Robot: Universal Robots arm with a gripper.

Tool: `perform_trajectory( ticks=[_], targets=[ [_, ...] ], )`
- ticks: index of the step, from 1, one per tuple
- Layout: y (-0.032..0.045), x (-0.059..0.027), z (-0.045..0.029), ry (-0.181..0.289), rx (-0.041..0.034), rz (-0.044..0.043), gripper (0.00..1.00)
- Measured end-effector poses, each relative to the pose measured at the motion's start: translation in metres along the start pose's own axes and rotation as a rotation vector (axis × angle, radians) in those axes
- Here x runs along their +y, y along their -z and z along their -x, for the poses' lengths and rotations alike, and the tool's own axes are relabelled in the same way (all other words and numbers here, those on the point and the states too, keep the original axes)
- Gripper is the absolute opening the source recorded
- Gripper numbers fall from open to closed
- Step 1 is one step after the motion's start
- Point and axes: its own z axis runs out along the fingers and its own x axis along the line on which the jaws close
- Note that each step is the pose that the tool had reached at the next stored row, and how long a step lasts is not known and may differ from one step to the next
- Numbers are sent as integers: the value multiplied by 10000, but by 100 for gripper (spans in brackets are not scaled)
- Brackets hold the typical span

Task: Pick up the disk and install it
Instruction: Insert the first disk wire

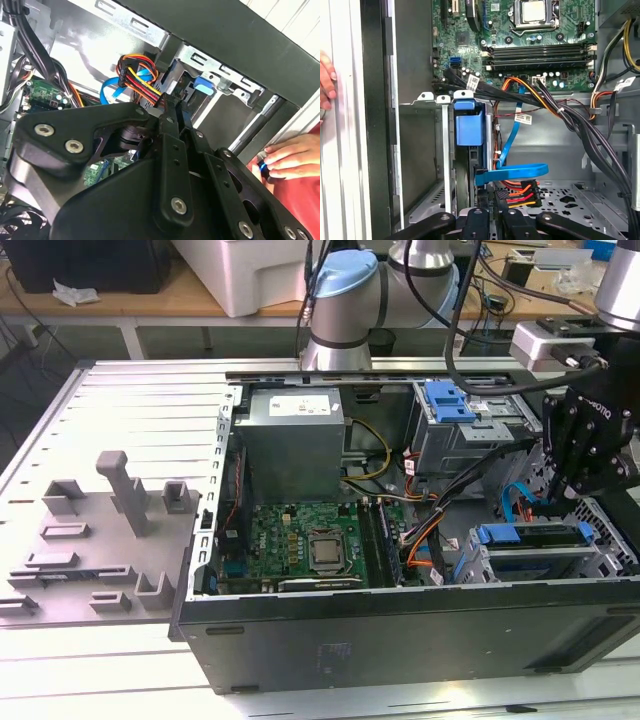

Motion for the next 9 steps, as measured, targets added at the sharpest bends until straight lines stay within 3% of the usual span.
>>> perform_trajectory(
  ticks=[9],
  targets=[
    [1, 1, -4, 17, -11, -6, 17]
  ],
)
